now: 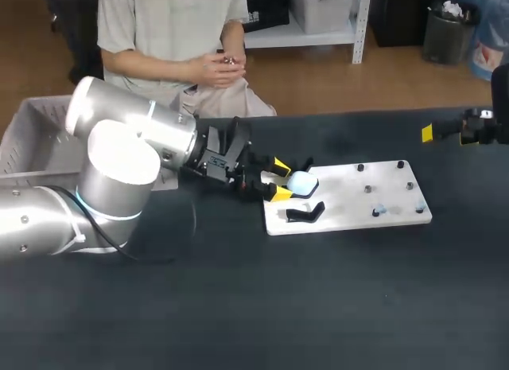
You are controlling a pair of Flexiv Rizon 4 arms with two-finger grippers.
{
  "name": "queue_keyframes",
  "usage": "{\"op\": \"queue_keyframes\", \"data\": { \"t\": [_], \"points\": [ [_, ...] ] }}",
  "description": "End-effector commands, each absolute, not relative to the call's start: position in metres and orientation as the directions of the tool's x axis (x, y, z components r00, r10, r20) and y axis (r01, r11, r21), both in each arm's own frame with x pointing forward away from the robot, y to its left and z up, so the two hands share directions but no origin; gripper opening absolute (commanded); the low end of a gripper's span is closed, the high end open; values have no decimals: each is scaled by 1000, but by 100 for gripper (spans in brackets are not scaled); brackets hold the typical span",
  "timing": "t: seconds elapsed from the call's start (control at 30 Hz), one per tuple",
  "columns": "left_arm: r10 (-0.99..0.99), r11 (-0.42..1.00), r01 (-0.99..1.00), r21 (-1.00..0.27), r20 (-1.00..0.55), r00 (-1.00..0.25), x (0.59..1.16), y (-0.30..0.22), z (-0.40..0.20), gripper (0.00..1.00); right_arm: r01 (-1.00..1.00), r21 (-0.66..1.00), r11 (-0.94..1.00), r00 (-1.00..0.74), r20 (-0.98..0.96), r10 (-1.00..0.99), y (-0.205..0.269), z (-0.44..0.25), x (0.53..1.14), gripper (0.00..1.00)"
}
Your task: Pick up each earbud case from the left stands, insert the matching earbuds, close the lid, and place the case in the box.
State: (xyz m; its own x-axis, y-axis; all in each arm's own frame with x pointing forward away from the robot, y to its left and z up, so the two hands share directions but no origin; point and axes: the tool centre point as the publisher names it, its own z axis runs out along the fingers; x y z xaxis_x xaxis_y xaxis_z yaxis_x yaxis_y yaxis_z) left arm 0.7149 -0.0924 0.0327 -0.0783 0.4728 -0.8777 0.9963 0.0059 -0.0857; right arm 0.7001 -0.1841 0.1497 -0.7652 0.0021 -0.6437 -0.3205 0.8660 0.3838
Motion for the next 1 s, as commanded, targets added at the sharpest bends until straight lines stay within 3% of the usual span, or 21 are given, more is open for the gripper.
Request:
{"op": "queue_keyframes", "data": {
  "t": [0.03,0.23,0.63,1.0],
  "points": [
    [468,-6,996,-91,-880,-77,722,-98,24,70,-323,385,865,-766,-643,1,-185,150,700,100],
    [458,-8,995,-95,-885,-81,725,-100,23,69,-323,385,865,-766,-643,1,-185,150,700,100],
    [446,-30,995,-94,-892,-71,725,-105,23,56,-323,385,865,-766,-643,1,-185,150,700,100],
    [444,-34,995,-96,-893,-71,726,-111,19,62,-323,385,865,-766,-643,1,-185,150,700,100]
  ]
}}
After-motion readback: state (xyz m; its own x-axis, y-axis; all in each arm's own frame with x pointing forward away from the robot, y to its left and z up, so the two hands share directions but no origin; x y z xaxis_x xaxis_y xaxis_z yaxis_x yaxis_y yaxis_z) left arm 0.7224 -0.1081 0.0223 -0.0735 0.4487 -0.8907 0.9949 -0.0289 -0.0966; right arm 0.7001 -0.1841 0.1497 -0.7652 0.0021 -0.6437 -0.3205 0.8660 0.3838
